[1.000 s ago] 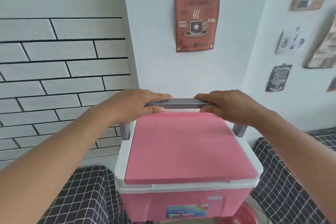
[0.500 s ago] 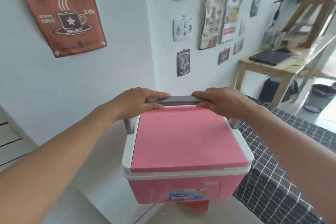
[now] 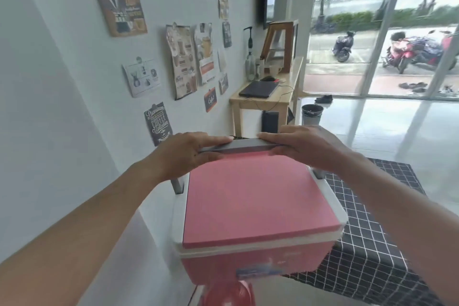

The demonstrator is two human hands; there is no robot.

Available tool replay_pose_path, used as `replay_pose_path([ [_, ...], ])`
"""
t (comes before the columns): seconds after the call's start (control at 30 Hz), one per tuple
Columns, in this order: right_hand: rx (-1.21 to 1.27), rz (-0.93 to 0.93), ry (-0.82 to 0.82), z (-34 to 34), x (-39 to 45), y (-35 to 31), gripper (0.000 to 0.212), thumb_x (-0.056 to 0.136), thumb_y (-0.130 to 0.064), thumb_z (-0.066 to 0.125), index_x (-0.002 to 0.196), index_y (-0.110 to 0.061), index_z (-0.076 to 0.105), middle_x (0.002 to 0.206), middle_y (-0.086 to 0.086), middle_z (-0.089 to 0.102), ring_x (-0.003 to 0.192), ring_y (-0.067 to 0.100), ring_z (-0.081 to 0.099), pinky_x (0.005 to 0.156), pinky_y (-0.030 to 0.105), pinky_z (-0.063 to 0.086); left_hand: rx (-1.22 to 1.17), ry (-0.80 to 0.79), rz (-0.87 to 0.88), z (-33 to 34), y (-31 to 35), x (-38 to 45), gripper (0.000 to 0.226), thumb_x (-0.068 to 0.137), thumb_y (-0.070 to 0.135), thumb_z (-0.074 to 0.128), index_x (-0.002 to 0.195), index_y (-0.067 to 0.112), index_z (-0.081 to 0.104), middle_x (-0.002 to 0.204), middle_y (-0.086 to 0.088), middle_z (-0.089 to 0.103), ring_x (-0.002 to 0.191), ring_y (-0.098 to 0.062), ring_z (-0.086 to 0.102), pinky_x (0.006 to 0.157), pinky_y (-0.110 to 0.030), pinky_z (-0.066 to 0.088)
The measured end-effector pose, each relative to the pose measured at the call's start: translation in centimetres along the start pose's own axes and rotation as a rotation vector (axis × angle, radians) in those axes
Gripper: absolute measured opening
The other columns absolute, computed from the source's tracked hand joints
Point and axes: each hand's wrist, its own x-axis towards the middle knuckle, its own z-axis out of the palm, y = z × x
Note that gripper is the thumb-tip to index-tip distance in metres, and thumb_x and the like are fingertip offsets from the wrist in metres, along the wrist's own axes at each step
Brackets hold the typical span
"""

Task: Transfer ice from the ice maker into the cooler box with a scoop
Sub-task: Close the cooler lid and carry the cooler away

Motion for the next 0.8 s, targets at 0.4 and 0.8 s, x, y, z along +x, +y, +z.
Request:
replay_pose_path([
  [0.4,-0.042,0.237,-0.033,-3.8,-3.2,8.0,0.042,0.091,-0.062,0.042,0.131,-0.053,0.047,0.076,-0.027,0.042,0.061,0.003,0.047,0.057,0.020,0.039,-0.073,-0.022,0.236,3.6,1.7,13.9,0.047,0.085,0.071,0.044,0.130,0.062,0.043,0.105,0.020,0.065,0.074,0.003,0.054,0.067,-0.024,0.042],
  [0.8,-0.014,0.400,-0.077,-0.8,-9.2,26.0,0.046,0.087,-0.067,0.039,0.129,-0.051,0.048,0.086,-0.015,0.063,0.070,0.008,0.058,0.062,0.023,0.043,-0.125,-0.125,0.356,14.2,5.9,33.8,0.046,0.078,0.083,0.040,0.124,0.074,0.037,0.091,0.040,0.058,0.079,0.019,0.050,0.068,-0.017,0.038],
])
